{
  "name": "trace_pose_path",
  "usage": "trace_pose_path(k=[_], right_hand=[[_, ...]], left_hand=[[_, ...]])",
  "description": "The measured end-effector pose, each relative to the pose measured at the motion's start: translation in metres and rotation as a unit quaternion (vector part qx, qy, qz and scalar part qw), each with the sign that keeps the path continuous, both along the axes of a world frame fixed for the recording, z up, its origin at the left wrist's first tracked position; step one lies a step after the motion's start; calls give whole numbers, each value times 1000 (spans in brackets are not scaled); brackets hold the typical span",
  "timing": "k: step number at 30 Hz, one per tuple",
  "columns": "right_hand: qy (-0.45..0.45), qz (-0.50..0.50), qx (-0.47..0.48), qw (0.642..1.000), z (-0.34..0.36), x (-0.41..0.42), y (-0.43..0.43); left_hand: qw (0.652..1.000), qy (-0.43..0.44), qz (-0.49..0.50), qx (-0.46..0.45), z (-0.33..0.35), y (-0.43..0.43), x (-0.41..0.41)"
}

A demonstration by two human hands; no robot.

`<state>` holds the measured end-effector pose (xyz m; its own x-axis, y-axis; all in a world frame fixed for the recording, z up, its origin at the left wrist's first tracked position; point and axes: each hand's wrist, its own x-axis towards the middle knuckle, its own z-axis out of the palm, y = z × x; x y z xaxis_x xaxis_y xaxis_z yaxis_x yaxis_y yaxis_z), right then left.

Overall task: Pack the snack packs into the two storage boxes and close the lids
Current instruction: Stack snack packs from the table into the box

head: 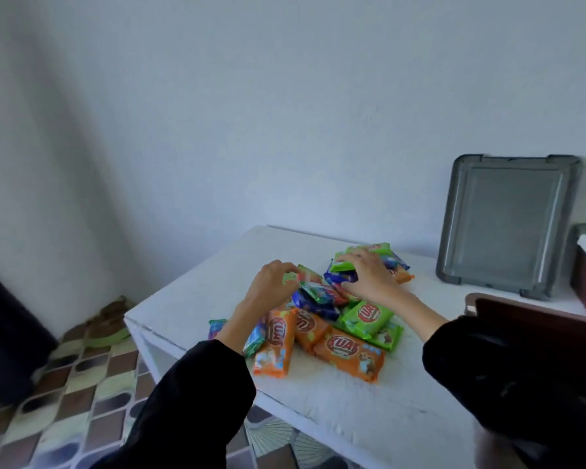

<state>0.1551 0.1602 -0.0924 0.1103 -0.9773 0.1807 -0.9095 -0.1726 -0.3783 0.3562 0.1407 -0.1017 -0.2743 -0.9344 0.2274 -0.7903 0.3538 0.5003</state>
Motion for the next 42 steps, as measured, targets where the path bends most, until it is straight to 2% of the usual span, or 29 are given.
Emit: trace_pose_path(k=[7, 13, 18, 25, 28, 31, 34, 38, 42], right_hand=[[59, 28, 76, 995, -31, 35, 20], [32, 45, 85, 995, -38, 49, 18], [16, 68, 99, 993, -45, 48, 6], [-48, 74, 170, 982, -45, 49, -16], [-57, 121, 226, 965, -31, 31, -29], [14, 168, 246, 955, -24, 12, -42], [-13, 196, 244, 950, -29, 1, -56], [-29, 243, 260, 934, -34, 1, -65], [-46, 257, 237, 936, -39, 1, -73]], left_hand=[[996, -1, 84, 39, -47, 33, 48], [977, 9, 123, 177, -65, 47, 52], [978, -19, 145, 151, -66, 52, 44], [982, 85, 126, 115, -63, 61, 34], [974, 110, 143, 140, -59, 58, 38], [965, 98, 134, 203, -57, 48, 40], [955, 78, 127, 255, -49, 39, 34], [955, 70, 148, 247, -44, 22, 30], [944, 143, 187, 232, -41, 14, 33]])
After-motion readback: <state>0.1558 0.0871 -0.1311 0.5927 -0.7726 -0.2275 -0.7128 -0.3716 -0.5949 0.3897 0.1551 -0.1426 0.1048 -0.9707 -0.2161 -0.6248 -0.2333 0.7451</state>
